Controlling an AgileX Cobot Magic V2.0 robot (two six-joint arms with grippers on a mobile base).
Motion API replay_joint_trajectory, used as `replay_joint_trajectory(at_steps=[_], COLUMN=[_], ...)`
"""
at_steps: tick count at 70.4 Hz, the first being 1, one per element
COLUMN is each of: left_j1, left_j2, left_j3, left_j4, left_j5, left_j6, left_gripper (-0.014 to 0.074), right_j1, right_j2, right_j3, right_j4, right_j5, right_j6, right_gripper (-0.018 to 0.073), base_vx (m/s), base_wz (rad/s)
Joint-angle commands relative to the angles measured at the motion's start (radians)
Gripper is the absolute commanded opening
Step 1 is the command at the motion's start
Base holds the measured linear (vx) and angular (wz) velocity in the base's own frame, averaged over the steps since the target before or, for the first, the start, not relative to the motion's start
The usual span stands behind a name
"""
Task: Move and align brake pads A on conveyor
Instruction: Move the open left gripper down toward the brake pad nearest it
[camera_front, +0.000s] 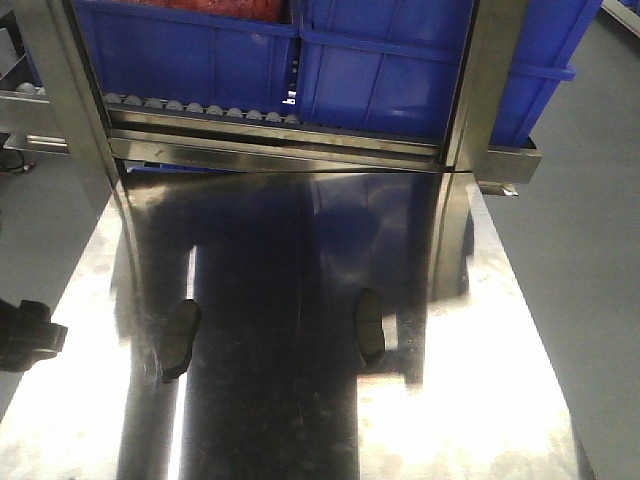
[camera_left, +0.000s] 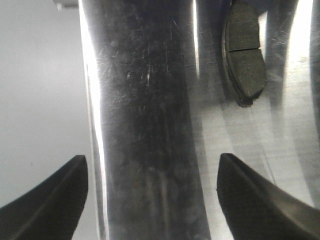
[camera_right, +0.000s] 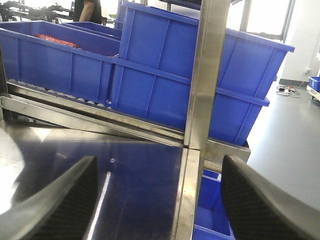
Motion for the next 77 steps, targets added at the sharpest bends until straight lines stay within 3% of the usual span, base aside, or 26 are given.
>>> replay_joint_trajectory(at_steps=[1,17,49,62,77], left_j1=[-0.006,-0.021,-0.236,-0.246,-0.246], left_j2=[0.055,0.183,0.459,0.565,0.633], left_j3=[-0.072,-0.182,-0.363,-0.417,-0.443], left_j4=[-0.021,-0.060,-0.054,-0.055,-0.052], left_j5=[-0.031,-0.019,-0.019,-0.012,-0.019], left_j6=[-0.017,-0.015,-0.074,-0.149,-0.156], left_gripper=[0.0524,0.0524,0.0524,0.0524,0.0524], right_j1=[-0.001,-0.001,-0.001,-0.001,-0.001], right_j2=[0.012,0.012,0.012,0.012,0.012], right_j3=[-0.026,-0.026,-0.026,-0.026,-0.026], right_j4=[-0.005,-0.005,-0.005,-0.005,-0.005], right_j5=[-0.077,-0.077,-0.077,-0.077,-0.077], right_j6=[-0.005,-0.005,-0.005,-0.005,-0.005], right_gripper=[0.0497,0.0497,0.0497,0.0497,0.0497], base_vx=[0.00,0.00,0.00,0.00,0.00], base_wz=[0.00,0.00,0.00,0.00,0.00])
